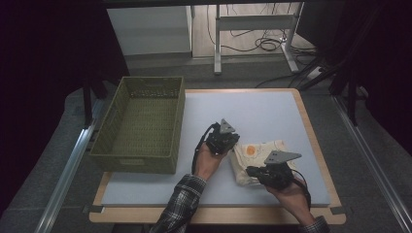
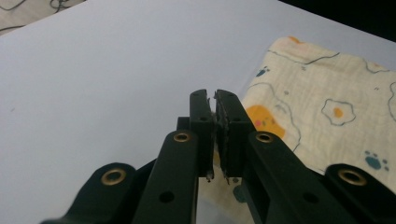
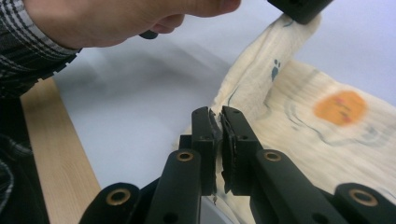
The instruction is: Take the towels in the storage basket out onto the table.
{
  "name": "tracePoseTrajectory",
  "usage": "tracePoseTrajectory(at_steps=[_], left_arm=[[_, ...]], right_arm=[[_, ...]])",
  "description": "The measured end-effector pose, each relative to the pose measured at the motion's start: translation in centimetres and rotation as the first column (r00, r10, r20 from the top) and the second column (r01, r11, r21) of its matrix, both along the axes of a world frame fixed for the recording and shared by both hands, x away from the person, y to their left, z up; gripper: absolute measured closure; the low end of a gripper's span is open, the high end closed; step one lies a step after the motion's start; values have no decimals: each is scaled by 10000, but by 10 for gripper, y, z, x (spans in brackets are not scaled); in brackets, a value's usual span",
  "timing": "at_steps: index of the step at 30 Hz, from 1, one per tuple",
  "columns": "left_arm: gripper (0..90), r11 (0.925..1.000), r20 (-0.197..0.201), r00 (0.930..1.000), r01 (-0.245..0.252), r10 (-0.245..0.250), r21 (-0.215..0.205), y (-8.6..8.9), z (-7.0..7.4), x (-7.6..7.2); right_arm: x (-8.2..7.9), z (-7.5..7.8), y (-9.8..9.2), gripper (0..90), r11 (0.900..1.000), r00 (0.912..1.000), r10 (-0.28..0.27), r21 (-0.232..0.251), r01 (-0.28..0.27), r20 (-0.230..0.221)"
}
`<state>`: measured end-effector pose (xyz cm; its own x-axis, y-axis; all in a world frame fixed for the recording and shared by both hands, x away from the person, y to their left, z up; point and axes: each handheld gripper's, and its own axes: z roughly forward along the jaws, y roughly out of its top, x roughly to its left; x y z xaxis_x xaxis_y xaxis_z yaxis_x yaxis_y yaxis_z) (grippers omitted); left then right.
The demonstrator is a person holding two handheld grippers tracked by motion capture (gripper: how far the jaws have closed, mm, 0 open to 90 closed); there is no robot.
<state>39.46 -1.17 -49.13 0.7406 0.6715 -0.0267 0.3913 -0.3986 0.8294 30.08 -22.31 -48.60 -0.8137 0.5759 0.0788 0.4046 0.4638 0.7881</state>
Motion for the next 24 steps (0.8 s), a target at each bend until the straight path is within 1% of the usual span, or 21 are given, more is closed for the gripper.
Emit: tracePoseTrajectory(at_steps=[6,15,17,22,24], left_arm=[[858,9996,180,9994,286,-288,82,-20,0,4],[858,9974,356,9969,701,-706,158,-48,3,11],[859,9969,338,9964,777,-780,82,-54,4,12],[858,9951,519,9939,963,-973,216,-69,5,15],[859,9935,595,9922,1076,-1097,371,-76,5,16]], right_arm=[[0,-3,-23,845,9985,9985,-533,96,534,-79],[-1,-5,-48,845,9943,9944,-1047,174,1049,-108],[-2,-5,-53,845,9931,9933,-1150,203,1152,-107],[-3,-3,-67,845,9893,9897,-1431,264,1433,-106],[-4,-3,-72,845,9870,9874,-1576,310,1580,-125]])
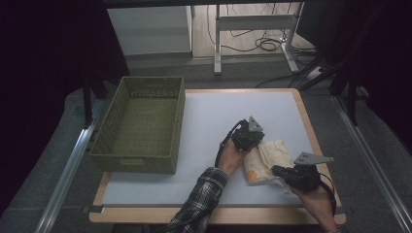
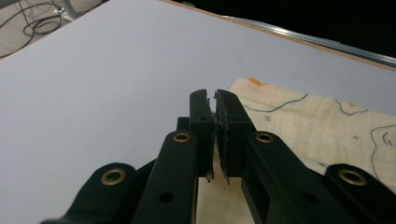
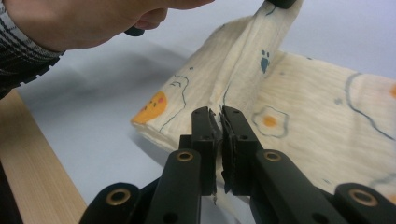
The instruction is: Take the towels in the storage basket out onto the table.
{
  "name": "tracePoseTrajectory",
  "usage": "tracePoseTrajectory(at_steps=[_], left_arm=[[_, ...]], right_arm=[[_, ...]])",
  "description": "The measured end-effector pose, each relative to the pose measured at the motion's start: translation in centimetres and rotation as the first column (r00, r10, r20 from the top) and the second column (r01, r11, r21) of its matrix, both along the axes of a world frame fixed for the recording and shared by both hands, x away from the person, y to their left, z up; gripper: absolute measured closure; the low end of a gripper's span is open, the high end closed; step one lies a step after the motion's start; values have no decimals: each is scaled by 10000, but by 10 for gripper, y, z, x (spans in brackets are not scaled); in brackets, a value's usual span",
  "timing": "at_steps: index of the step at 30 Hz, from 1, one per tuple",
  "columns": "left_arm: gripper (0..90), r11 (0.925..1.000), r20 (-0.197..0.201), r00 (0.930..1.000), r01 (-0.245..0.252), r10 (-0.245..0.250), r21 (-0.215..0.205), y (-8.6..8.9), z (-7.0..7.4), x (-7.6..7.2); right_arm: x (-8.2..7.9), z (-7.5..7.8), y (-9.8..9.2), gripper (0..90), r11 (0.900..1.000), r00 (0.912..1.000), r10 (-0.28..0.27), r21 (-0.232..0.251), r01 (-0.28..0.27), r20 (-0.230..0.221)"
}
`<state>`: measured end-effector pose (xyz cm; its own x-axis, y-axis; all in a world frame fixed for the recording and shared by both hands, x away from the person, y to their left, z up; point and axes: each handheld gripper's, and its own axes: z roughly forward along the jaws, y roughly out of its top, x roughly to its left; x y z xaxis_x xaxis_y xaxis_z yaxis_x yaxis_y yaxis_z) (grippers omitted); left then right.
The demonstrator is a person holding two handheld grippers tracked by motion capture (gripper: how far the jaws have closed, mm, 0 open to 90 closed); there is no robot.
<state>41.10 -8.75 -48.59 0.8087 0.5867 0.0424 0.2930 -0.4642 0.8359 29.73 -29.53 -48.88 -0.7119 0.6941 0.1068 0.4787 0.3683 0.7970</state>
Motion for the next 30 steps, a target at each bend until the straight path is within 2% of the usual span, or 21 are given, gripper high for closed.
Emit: tracePoseTrajectory(at_steps=[5,12,21,25,27,30], left_arm=[[859,9997,109,9997,215,-216,121,-15,0,3],[858,9986,69,9989,453,-455,258,-33,-1,9],[856,9975,-61,9988,482,-479,516,-52,-8,16],[852,9959,-212,9987,470,-455,773,-60,-12,20],[818,9971,-326,9986,427,-407,627,-63,-15,21],[650,9991,-416,9990,194,-178,385,-62,-16,22]], right_arm=[[-1,0,-12,845,9996,9996,-272,-6,272,5],[-2,2,-27,844,9980,9980,-625,-9,625,33],[2,-4,-38,841,9944,9947,-1027,-262,1027,16],[4,-9,-43,840,9922,9923,-1229,-237,1225,-166],[5,-12,-45,835,9915,9914,-1284,-261,1277,-250],[6,-16,-48,799,9896,9897,-1404,-355,1394,-270]])
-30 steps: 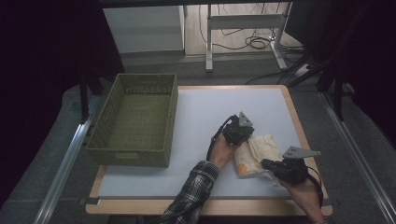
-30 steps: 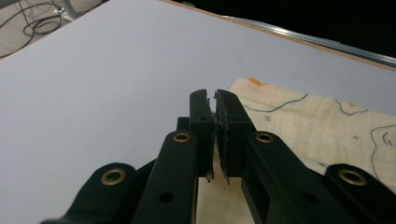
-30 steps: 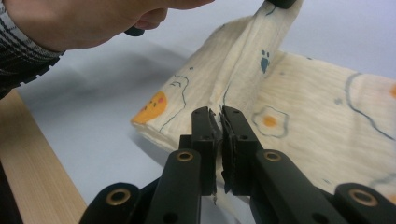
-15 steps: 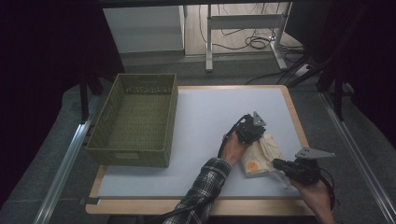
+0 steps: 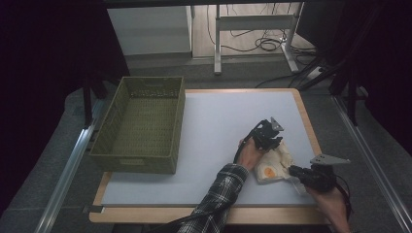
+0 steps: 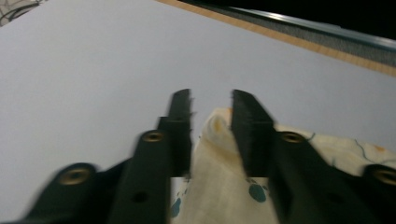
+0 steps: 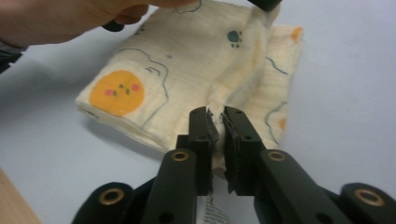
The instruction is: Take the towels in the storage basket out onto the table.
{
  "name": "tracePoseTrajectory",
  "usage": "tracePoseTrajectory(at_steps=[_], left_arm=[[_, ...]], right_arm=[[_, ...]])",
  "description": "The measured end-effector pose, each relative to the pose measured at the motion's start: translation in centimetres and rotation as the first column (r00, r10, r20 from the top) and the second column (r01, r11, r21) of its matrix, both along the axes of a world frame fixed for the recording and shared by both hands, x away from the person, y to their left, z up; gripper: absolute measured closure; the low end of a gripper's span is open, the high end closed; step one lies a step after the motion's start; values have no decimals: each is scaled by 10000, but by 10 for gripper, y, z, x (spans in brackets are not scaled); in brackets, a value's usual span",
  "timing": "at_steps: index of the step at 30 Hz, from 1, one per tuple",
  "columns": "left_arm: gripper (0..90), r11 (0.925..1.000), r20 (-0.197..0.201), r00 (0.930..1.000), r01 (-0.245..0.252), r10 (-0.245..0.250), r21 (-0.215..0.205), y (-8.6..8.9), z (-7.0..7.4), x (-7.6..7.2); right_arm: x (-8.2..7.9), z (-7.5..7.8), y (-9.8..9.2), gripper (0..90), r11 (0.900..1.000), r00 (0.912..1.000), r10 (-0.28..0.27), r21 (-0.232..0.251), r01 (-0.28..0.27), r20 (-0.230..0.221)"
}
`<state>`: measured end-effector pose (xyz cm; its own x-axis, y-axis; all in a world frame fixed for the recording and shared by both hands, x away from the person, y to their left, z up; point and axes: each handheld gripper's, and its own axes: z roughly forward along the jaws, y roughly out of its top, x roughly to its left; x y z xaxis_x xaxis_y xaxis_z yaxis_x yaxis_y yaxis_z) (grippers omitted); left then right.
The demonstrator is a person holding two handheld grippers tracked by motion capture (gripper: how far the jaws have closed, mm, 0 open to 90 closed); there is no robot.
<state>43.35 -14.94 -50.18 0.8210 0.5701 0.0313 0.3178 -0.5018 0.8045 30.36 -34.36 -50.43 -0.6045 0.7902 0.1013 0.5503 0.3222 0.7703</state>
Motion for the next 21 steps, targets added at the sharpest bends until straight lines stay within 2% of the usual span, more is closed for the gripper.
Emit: tracePoseTrajectory(at_steps=[2,4,7,8,12,15,21], left_arm=[[549,9997,-16,10000,-98,98,-225,3,3,1],[492,9982,-47,9998,-213,210,-565,7,6,1],[423,9971,-27,9996,-289,288,-708,14,13,-1],[406,9955,-39,9994,-348,346,-878,16,14,-2],[381,9966,43,9990,-431,435,-707,31,18,-5],[376,9973,-15,9987,-517,517,-521,46,17,-8],[382,9974,-460,9972,-601,583,-397,75,10,-17]], right_arm=[[-1,0,-3,767,9999,9999,-113,-11,113,75],[-1,3,-6,736,9998,9995,-211,-41,212,214],[-3,9,-11,710,9993,9983,-372,-63,375,455],[-4,11,-12,701,9989,9975,-454,-106,461,536],[-3,22,-15,666,9980,9947,-605,-124,617,832],[1,27,-13,628,9978,9942,-629,-139,644,876],[13,18,0,579,9961,9963,-594,-623,632,617]])
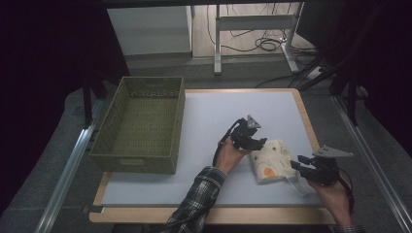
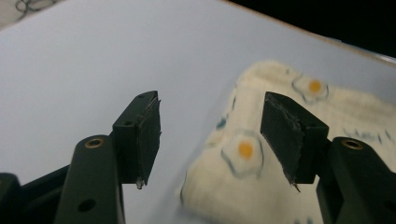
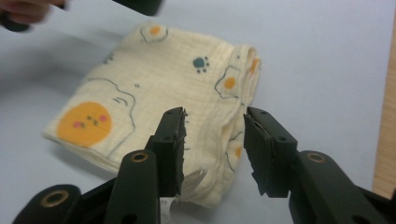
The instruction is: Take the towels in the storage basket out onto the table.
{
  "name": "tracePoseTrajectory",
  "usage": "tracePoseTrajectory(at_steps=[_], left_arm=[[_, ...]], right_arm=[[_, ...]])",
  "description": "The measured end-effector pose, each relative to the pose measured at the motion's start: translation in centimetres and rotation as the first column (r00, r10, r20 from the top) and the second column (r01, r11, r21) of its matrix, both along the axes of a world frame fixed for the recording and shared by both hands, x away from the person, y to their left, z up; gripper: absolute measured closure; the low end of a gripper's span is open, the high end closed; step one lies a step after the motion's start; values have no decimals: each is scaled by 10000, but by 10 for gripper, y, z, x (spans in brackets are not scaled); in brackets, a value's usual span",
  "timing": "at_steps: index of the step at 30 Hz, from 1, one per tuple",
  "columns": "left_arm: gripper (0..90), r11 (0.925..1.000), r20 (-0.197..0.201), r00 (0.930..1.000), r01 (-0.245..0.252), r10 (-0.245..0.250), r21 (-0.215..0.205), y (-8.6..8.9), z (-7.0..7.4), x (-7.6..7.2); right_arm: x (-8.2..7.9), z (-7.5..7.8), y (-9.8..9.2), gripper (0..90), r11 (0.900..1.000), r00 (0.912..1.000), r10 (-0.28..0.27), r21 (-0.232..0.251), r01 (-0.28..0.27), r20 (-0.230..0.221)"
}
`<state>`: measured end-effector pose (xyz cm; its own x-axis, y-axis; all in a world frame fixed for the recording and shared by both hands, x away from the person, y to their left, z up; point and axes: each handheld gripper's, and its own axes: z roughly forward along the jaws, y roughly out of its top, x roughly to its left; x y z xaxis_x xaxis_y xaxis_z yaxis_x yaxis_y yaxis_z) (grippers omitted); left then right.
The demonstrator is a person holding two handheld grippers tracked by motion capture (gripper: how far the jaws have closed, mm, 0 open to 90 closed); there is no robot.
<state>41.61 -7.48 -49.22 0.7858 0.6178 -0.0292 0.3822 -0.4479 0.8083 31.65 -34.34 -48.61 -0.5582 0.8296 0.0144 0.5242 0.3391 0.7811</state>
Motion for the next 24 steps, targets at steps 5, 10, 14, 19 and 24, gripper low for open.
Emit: tracePoseTrajectory(at_steps=[5,10,14,19,24], left_arm=[[404,9999,-410,9991,-135,139,104,10,-16,-4],[428,9979,-555,9973,-459,485,458,9,-29,-1],[431,9970,-607,9960,-626,653,452,12,-34,-4],[430,9970,-620,9952,-740,753,222,18,-34,-9],[430,9965,-755,9941,-753,779,368,18,-39,-7]], right_arm=[[3,-13,-1,564,9991,9991,-271,-343,259,-340],[2,-22,-6,516,9972,9967,-479,-608,439,-650],[3,-30,-7,498,9980,9955,-468,-467,430,-823],[4,-32,-8,534,9987,9934,-503,-163,488,-1033],[5,-31,-5,649,9986,9894,-531,-76,525,-1355]])
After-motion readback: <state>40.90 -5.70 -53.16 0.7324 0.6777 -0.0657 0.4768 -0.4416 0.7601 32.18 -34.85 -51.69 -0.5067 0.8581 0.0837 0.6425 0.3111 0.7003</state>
